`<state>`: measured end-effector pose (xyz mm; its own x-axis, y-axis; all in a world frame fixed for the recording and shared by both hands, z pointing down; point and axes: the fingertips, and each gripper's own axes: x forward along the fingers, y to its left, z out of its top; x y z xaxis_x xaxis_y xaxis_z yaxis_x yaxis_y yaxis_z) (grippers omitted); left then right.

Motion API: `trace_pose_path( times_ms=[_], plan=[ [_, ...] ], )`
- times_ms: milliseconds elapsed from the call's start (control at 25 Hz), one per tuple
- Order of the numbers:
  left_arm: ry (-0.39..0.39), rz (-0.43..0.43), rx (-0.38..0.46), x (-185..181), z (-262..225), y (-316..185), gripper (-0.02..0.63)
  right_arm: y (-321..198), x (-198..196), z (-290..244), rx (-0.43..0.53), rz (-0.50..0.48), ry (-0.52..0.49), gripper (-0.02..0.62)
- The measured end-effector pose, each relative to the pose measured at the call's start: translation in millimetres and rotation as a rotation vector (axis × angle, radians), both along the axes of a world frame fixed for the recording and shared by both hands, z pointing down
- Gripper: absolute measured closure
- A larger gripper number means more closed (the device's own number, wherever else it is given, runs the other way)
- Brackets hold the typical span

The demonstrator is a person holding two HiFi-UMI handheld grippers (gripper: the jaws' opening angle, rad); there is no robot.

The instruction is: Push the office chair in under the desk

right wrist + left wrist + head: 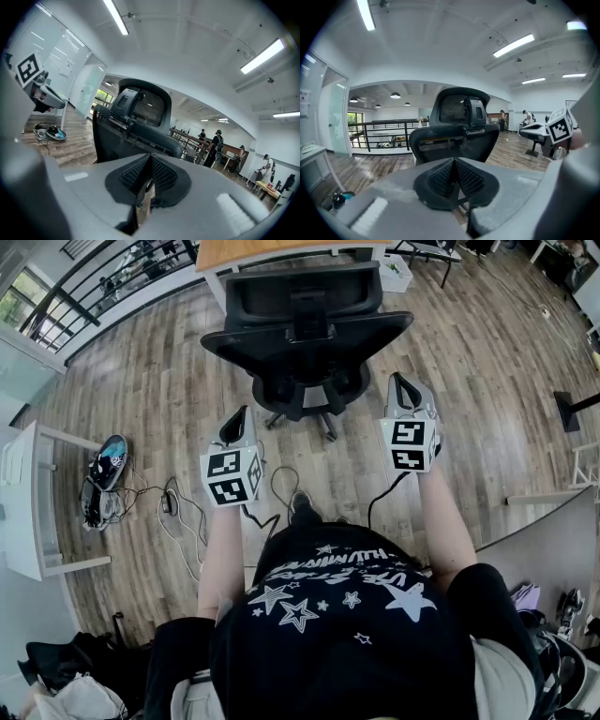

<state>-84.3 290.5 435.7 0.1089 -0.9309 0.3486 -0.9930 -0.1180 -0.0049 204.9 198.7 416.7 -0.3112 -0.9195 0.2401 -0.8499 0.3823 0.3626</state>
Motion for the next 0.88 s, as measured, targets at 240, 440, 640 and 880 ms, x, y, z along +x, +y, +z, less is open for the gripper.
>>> trace_pose_path(
  times_ms=[240,440,640,880],
  plan=[
    [0.006,0.001,-0.005,2.5,-0.3,0.4,0.604,1.2,1.3,-1.3,0.002,-0.003,-0.001,0.594],
    [-0.001,-0.005,-0.008,4.2,-0.7,5.9,0.604,3.4,0.8,-0.5,-0.016,-0.016,-0.051,0.594],
    [-0.007,-0.031,-0.015,-2.8,3.6,11.4,0.604,2.5,0.3,4.5,-0.016,-0.011,-0.100,0.594],
    [-0.119,-0.038,0.035,-20.5,-1.8,-15.3,0.604,-16.0,-3.6,7.8,0.032,0.006,-0.023,0.592]
  ],
)
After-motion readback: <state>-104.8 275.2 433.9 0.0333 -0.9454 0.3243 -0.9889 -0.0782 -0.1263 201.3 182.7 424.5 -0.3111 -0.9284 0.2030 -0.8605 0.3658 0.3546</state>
